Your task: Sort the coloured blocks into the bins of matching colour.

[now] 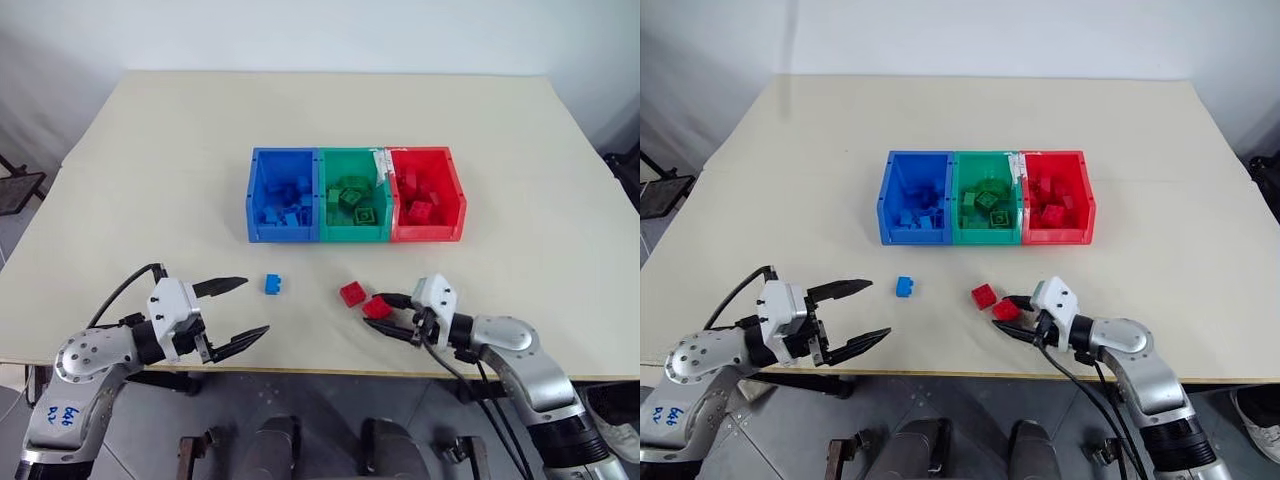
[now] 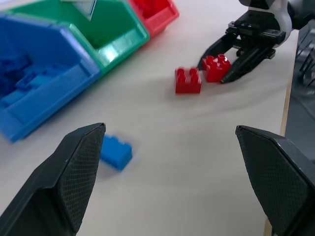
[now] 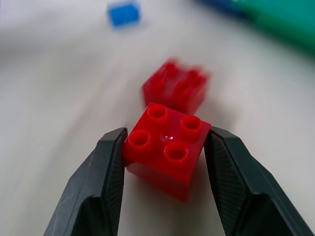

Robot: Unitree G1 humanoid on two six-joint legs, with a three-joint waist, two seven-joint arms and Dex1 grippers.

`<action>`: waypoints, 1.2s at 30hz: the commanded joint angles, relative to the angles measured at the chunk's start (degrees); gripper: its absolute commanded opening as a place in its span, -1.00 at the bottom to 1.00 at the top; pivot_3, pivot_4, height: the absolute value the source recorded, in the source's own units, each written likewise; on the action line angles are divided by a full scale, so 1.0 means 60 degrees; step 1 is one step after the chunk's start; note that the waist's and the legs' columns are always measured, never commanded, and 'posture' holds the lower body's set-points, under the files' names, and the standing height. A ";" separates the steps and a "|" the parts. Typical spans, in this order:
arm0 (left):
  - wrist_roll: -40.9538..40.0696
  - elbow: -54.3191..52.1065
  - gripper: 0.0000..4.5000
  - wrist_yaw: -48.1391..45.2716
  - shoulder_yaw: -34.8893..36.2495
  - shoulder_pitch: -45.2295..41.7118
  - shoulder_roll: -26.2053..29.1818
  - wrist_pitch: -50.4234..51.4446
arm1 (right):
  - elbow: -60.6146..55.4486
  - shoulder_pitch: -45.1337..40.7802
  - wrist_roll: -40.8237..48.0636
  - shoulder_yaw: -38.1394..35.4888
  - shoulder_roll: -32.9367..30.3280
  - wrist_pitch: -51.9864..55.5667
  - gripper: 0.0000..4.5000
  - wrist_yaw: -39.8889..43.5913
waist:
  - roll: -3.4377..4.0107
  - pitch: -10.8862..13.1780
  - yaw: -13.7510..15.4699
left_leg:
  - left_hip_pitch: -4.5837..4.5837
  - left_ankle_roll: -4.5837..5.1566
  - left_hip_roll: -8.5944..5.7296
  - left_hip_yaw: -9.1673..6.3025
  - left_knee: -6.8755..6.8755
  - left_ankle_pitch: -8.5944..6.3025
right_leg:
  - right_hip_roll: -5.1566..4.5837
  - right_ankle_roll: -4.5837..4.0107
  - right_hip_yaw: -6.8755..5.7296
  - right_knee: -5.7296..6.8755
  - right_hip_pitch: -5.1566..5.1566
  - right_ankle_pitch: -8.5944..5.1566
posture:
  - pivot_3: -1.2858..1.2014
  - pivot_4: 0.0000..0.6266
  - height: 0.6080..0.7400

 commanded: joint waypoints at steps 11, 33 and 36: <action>0.0014 -0.0115 1.00 0.0662 -0.0637 -0.0958 -0.0596 -0.0045 | 0.4641 -0.4486 -0.0854 -0.1648 0.0539 -0.1779 -0.12 -0.2400 | 0.0000 0.0000 -0.0181 | 0.0001 -0.0008 0.0008 0.0007 -0.0007 0.0004 | 0.0012 -0.0006 -0.0002 0.0036 -0.0007 0.0003 | 0.03 -0.52 1.00; 0.0544 0.0874 1.00 0.0513 -0.0380 -0.1219 -0.0354 -0.1009 | 0.5140 -0.1982 0.0725 -0.2671 -0.2744 -0.3496 0.99 0.3972 | 0.0003 0.0001 -0.0096 | -0.0001 0.0004 0.0019 0.0041 0.0001 0.0000 | 0.0019 -0.0002 -0.0002 0.0005 0.0005 0.0006 | 0.03 -0.52 1.00; 0.0399 0.1208 1.00 0.0274 -0.0131 -0.1164 -0.0194 -0.1158 | 0.5515 -0.2037 0.0534 -0.2434 -0.2906 -0.3972 0.99 0.4610 | 0.0003 0.0001 -0.0217 | 0.0020 0.0002 0.0025 0.0067 -0.0002 0.0001 | 0.0019 -0.0004 0.0003 0.0000 0.0006 0.0007 | 0.03 -0.52 1.00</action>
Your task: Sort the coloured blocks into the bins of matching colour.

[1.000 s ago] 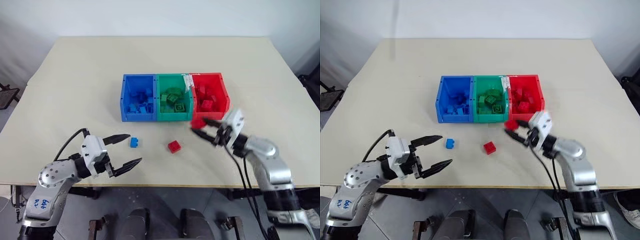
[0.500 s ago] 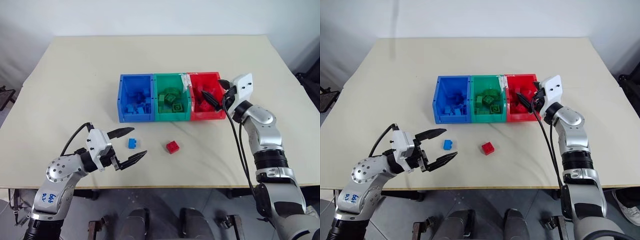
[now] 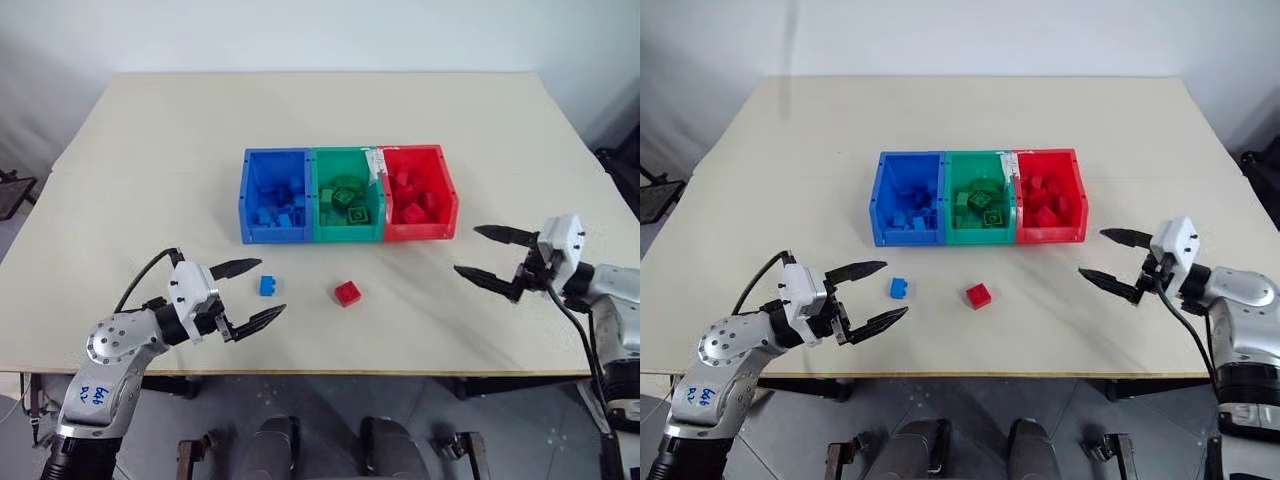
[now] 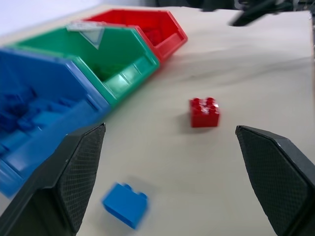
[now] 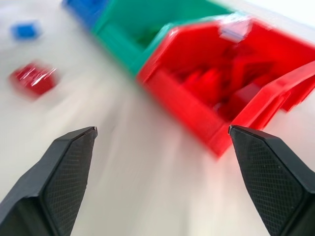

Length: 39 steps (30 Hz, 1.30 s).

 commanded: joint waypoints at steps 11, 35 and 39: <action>-0.0373 -0.0192 1.00 -0.0653 0.1480 0.1771 0.0715 -0.0319 | -0.1190 -0.1636 -0.0541 0.2724 0.1946 0.0769 0.99 0.1037 | 0.0000 0.0000 -0.0126 | 0.0007 -0.0005 0.0012 -0.0005 -0.0003 -0.0005 | -0.0009 -0.0002 0.0006 0.0003 -0.0003 0.0002 | 0.03 -0.52 1.00; -0.0716 -0.1247 1.00 -0.0179 0.1853 0.2463 0.0535 0.0366 | -0.0486 -0.1884 -0.1320 0.2998 0.3446 0.0576 -0.33 -0.0711 | 0.0000 0.0001 -0.0042 | -0.0014 -0.0007 -0.0007 -0.0049 -0.0007 -0.0013 | -0.0014 -0.0010 -0.0025 0.0014 -0.0013 0.0004 | 0.03 -0.52 1.00; -0.0859 -0.1456 1.00 -0.0050 0.1498 0.2097 0.0402 0.0642 | -0.1269 -0.1692 -0.0382 0.1865 0.3312 0.1541 -0.33 -0.1449 | 0.0000 0.0001 -0.0063 | -0.0016 -0.0006 -0.0008 -0.0045 -0.0005 -0.0013 | -0.0017 -0.0007 -0.0023 0.0012 -0.0012 0.0005 | 0.03 -0.52 1.00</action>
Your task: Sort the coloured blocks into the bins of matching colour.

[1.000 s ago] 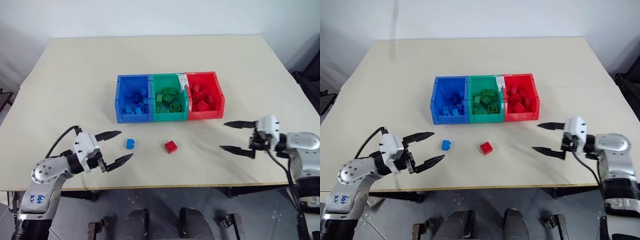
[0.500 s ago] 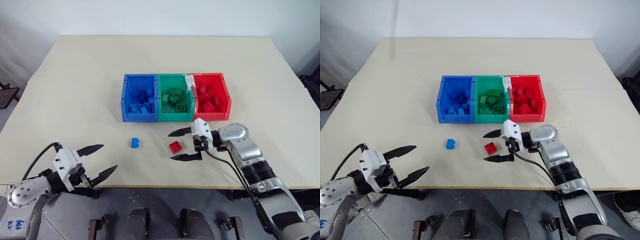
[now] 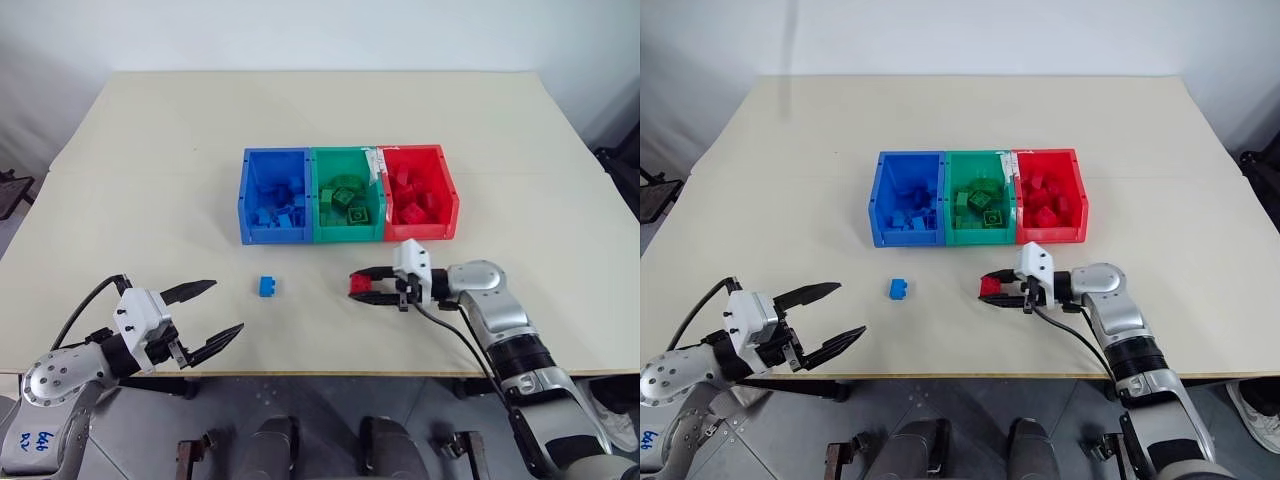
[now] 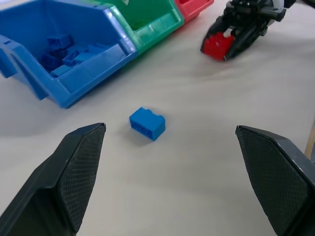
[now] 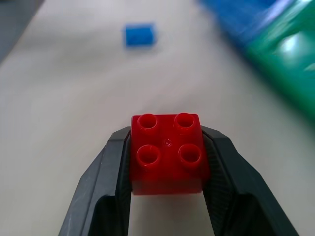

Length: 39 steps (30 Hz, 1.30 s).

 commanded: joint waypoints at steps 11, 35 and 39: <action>-0.0384 -0.0812 1.00 0.1414 -0.1837 -0.2912 -0.0759 0.1866 | 0.2558 -0.3092 -0.0655 -0.2104 -0.0008 -0.0176 -0.33 -0.4953 | 0.0000 0.0000 -0.0059 | 0.0003 -0.0004 0.0001 0.0009 -0.0004 0.0005 | 0.0009 0.0000 0.0006 0.0021 -0.0010 0.0000 | 0.03 -0.52 1.00; 0.0104 0.0816 1.00 0.0330 0.1332 0.0585 0.0194 -0.0554 | -0.1728 0.1557 0.1904 -0.2115 -0.2886 0.1086 0.99 0.1660 | 0.0002 0.0001 -0.0002 | -0.0006 0.0010 0.0017 0.0033 -0.0003 -0.0004 | 0.0007 0.0000 0.0008 -0.0017 -0.0006 0.0000 | 0.03 -0.52 1.00; 0.0100 0.1264 1.00 0.0043 0.1890 0.1106 0.0446 -0.0753 | -0.2102 0.2456 0.1796 -0.2447 -0.2971 0.0491 0.99 0.1588 | 0.0001 0.0001 0.0015 | 0.0004 0.0011 0.0014 0.0038 -0.0002 -0.0008 | -0.0007 0.0000 0.0012 -0.0045 -0.0003 0.0000 | 0.03 -0.52 1.00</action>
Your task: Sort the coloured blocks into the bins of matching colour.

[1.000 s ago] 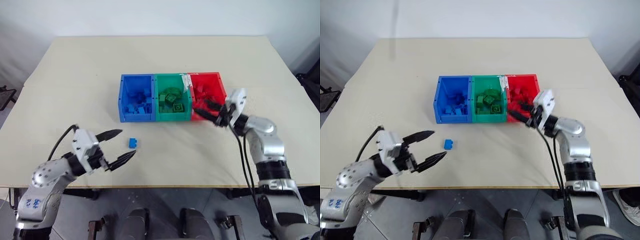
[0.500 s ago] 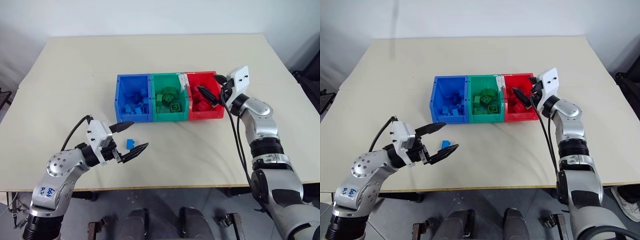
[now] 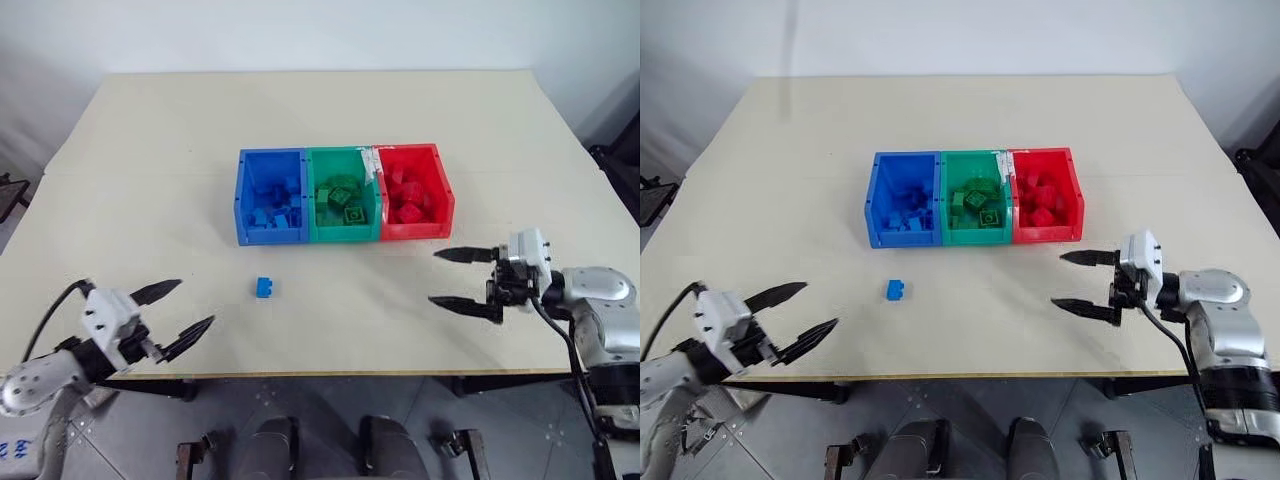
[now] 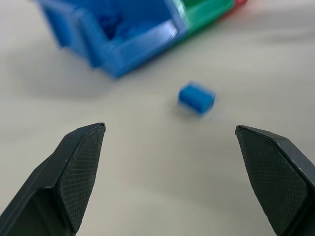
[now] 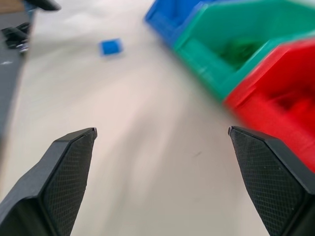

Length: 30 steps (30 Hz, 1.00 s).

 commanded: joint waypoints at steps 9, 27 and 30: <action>0.0661 -0.1321 1.00 0.1019 -0.1860 -0.1153 -0.0136 0.1184 | -0.0710 0.1051 0.0227 -0.0573 -0.0254 -0.0873 0.99 0.0064 | -0.0001 0.0000 0.0255 | 0.0000 0.0012 -0.0014 0.0003 0.0018 -0.0007 | -0.0015 0.0005 0.0000 0.0011 0.0003 0.0003 | 0.03 -0.52 1.00; 0.2169 -0.0257 0.16 0.2903 -0.4629 -0.3927 -0.1431 0.4079 | -0.2118 0.2237 0.0381 -0.0725 -0.0148 -0.0394 1.00 -0.0944 | -0.0001 -0.0001 0.0241 | 0.0005 0.0008 -0.0010 0.0010 0.0029 -0.0004 | 0.0001 0.0012 0.0001 0.0044 0.0009 0.0006 | 0.03 -0.52 1.00; 0.2125 -0.0318 -0.25 0.2882 -0.4589 -0.3881 -0.1481 0.4038 | -0.2100 0.2255 0.0390 -0.0699 -0.0146 -0.0419 1.00 -0.1036 | -0.0001 -0.0001 0.0257 | 0.0006 0.0008 -0.0011 0.0010 0.0035 -0.0004 | 0.0000 0.0012 0.0003 0.0036 0.0011 0.0006 | 0.03 -0.52 1.00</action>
